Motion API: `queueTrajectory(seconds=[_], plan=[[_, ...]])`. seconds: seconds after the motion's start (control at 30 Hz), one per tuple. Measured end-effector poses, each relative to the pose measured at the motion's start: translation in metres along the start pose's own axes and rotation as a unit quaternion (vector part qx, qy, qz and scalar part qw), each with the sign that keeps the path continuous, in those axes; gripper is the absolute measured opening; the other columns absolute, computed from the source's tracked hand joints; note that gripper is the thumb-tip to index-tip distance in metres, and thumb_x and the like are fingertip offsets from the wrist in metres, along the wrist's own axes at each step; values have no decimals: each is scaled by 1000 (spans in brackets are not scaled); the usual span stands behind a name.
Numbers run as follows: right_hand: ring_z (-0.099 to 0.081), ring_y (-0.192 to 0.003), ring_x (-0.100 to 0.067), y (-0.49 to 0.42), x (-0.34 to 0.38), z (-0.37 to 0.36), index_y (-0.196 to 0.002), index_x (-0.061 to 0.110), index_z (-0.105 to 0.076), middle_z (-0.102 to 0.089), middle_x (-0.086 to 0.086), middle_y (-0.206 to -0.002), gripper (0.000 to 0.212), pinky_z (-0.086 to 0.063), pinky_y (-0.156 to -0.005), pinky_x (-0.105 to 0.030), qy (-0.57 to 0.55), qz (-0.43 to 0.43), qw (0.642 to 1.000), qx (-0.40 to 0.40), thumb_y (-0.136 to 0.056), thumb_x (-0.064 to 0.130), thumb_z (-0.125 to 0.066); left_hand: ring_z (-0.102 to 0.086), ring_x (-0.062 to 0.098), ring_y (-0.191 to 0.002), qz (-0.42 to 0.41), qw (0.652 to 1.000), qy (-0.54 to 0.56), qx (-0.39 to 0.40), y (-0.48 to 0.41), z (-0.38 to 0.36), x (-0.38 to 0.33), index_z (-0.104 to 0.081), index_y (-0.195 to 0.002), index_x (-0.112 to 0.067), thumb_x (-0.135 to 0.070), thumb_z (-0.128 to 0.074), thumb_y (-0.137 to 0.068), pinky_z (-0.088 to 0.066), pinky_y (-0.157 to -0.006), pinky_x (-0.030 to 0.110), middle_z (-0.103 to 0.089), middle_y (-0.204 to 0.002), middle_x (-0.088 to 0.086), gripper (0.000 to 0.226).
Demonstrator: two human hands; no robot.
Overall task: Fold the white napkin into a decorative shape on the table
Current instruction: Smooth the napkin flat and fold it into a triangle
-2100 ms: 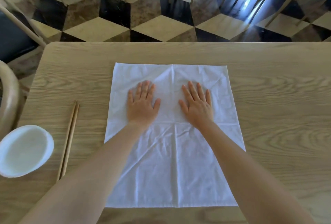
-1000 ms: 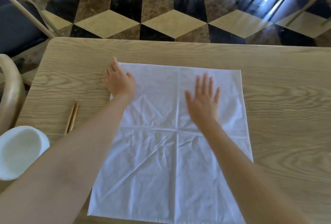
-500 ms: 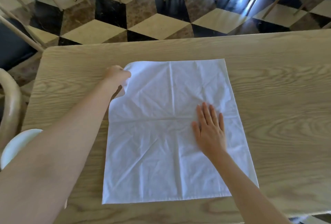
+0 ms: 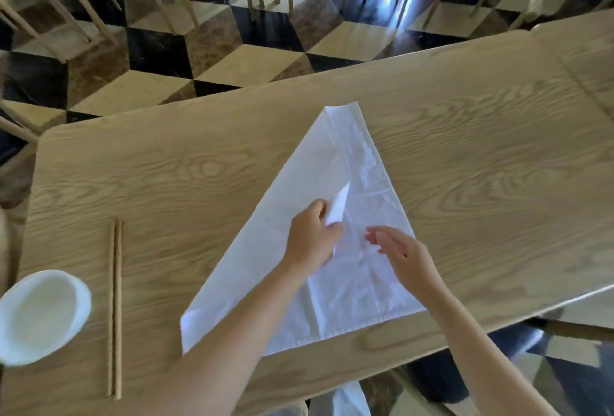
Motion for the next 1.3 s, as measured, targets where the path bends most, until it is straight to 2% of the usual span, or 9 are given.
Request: queueTrajectory(seconds=[0.1,0.17,0.23,0.33,0.63,0.77,0.9,1.07,1.3], plan=[[-65,-61,-17,15,-7,7,-107,4,-63,-71,-7,-81,29,-50,-51,-24,-177,-100,978,48,-99,18,-39,-47,29,-54,-71,997,-20,21,23,-50,-15,-30,-61,-17,-3,-57,-78,-40,-49,37,-42,-59,5,35],[-63,-58,-20,24,-16,17,-103,5,-63,-68,-8,-76,32,-48,-48,-26,-201,-137,968,62,-99,25,-40,-44,14,-58,-94,994,-30,43,36,-77,-19,-39,-69,-16,-2,-56,-79,-36,-53,25,-44,-65,-1,24],[-63,-58,-21,32,-28,25,-99,6,-64,-66,-5,-73,33,-47,-48,-27,-183,-162,967,67,-97,31,-43,-48,5,-66,-85,994,-23,66,44,-99,-16,-49,-88,-14,-8,-57,-82,-37,-57,15,-51,-80,-4,11],[-64,-57,-21,39,-46,39,-83,11,-64,-67,-4,-72,24,-49,-50,-30,-134,-191,972,32,-93,30,-52,-54,11,-79,-84,991,-18,103,52,-121,-11,-52,-104,-15,-11,-58,-83,-44,-70,20,-58,-96,-1,22],[-49,-33,-7,38,-67,55,-69,14,-65,-57,6,-39,14,-39,-35,-16,16,-190,981,-14,-80,11,-57,-49,19,-97,-186,967,-131,114,60,-134,3,-55,-108,-12,-6,-56,-80,-43,-79,25,-55,-103,3,29],[-39,-30,-6,40,-71,63,-57,14,-60,-55,6,-44,18,-32,-35,-16,-7,-229,973,-18,-75,11,-59,-53,27,-88,-282,921,-256,75,64,-129,-9,-59,-99,-9,-11,-65,-74,-46,-74,38,-59,-97,8,26],[-38,-38,-15,58,-82,68,-62,8,-61,-53,-1,-48,16,-30,-37,-18,-39,-266,963,-10,-78,10,-62,-58,29,-72,-340,888,-296,88,76,-136,-18,-63,-83,-8,-7,-68,-69,-49,-62,34,-62,-79,8,15],[-44,-41,-10,69,-89,68,-74,10,-64,-57,5,-53,14,-35,-45,-21,4,-231,972,-34,-83,19,-61,-55,23,-53,-366,870,-317,92,86,-147,-19,-60,-61,-10,1,-75,-61,-47,-47,28,-56,-58,4,18],[-52,-60,-7,71,-85,67,-71,18,-62,-64,4,-68,12,-38,-51,-20,62,-197,975,-78,-82,22,-60,-54,21,-53,-378,866,-318,74,90,-146,-17,-60,-59,-11,0,-75,-62,-45,-46,28,-55,-57,3,19]])
Point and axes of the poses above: each hand's wrist, its own y-axis away from the middle knuckle, its own z-axis out of the back of the hand, x = y × z, the point moved 6 cm from there along -y, towards the middle knuckle
